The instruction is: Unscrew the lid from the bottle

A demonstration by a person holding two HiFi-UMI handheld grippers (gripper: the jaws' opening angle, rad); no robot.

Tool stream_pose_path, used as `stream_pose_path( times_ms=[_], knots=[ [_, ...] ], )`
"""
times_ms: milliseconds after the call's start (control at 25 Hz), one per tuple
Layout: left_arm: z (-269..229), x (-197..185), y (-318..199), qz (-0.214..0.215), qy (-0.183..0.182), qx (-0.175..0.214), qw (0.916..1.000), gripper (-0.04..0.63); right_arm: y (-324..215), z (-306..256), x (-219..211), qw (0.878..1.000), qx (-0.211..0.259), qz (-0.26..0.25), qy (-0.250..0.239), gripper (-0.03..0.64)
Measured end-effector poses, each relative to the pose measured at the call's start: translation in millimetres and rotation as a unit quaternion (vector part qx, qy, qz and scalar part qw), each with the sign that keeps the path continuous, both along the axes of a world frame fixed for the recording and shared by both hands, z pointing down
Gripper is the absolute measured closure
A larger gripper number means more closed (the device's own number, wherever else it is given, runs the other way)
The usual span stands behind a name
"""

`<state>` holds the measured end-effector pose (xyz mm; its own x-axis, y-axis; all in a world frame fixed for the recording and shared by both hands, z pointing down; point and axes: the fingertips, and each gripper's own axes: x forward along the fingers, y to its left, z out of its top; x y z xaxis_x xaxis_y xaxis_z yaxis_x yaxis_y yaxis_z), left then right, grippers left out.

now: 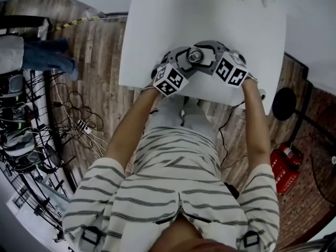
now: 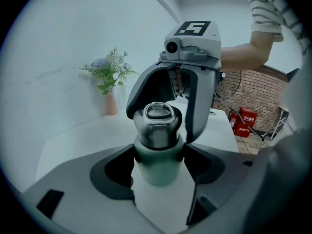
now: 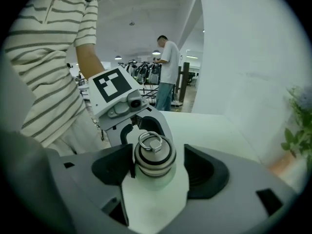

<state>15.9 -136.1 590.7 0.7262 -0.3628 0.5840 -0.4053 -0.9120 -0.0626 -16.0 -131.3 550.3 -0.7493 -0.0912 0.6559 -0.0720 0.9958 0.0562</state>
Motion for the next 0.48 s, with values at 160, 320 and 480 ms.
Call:
stream_pose_path(
  times_ms=[160,320,480],
  knots=[
    [0,0,1,-0.001,0.000,0.001,1.0000,0.278,-1,-4,3,0.995,0.008,0.092,-0.025,0.213],
    [0,1,1,-0.003,0.001,0.002,1.0000,0.278,-10,-16,10,0.966,0.005,0.240,-0.091,0.212],
    [-1,0,2,-0.007,-0.001,0.003,1.0000,0.278,-14,-21,17,0.923,-0.013,0.359,-0.141,0.250]
  ],
)
